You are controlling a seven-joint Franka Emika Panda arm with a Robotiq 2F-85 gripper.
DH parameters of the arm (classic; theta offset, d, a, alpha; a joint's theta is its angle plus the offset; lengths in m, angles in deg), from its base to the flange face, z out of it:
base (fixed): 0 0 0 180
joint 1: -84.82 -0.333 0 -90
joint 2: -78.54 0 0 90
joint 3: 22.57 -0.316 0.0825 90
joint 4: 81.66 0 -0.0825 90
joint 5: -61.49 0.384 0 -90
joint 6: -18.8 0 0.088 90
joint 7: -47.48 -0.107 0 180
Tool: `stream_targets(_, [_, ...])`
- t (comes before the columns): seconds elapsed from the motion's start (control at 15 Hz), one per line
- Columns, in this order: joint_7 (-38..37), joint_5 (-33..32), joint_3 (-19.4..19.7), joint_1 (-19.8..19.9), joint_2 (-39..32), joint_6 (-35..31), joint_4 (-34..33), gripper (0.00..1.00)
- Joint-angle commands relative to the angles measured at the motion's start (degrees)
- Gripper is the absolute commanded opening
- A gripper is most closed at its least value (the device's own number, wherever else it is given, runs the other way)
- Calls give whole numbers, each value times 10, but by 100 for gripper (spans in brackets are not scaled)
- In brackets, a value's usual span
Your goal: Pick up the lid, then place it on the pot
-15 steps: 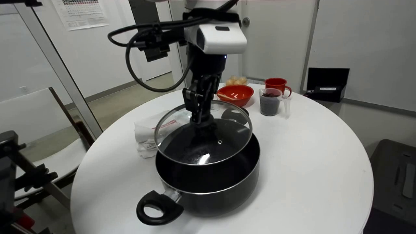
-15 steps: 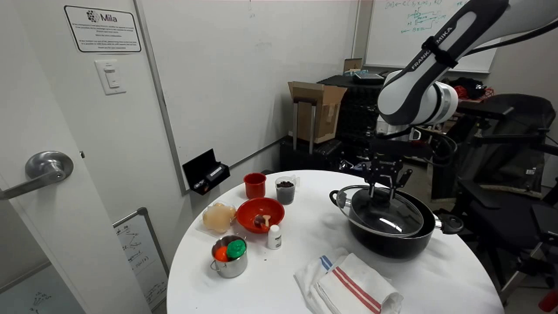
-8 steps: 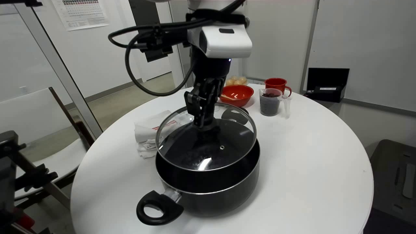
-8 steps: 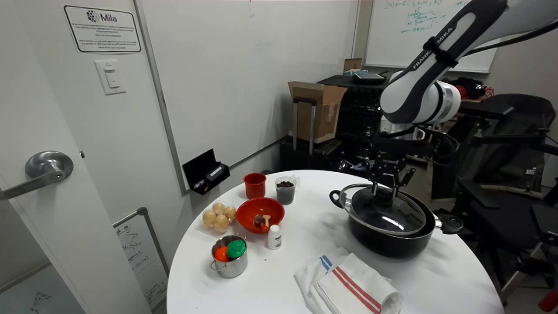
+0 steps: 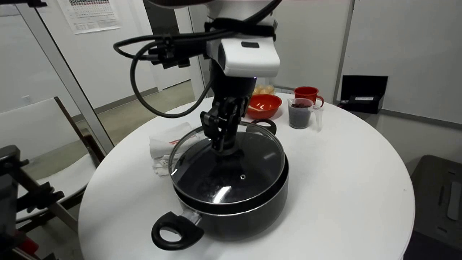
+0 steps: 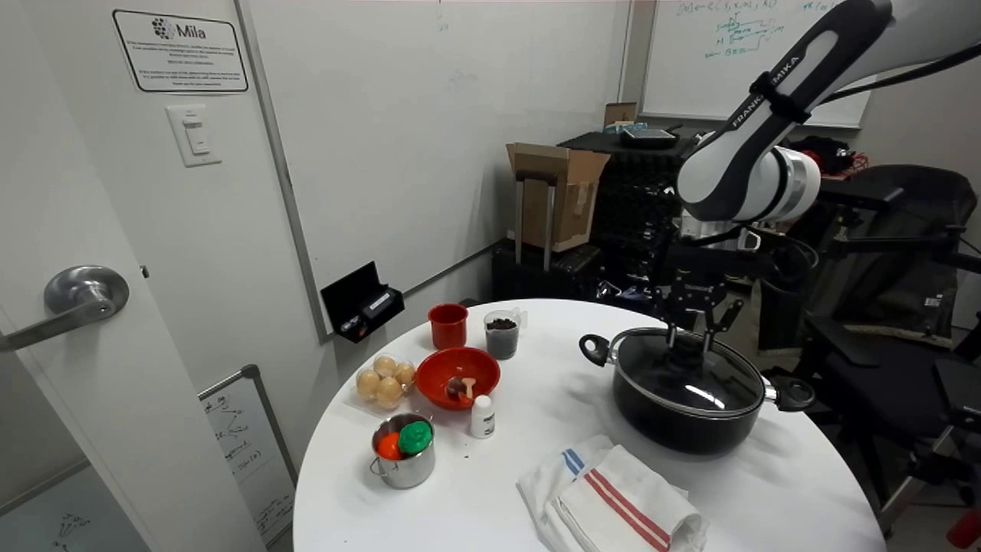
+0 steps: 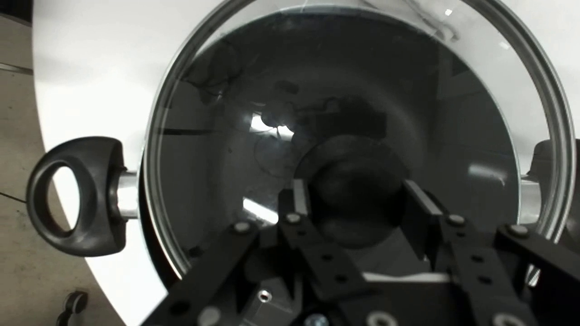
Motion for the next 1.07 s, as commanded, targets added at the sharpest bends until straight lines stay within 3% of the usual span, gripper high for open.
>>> stream_targets(0.0, [0,22,3,6,31,-10,29,25])
stream_targets(1.0, [-25,13,16,-8,21,-16,23,25])
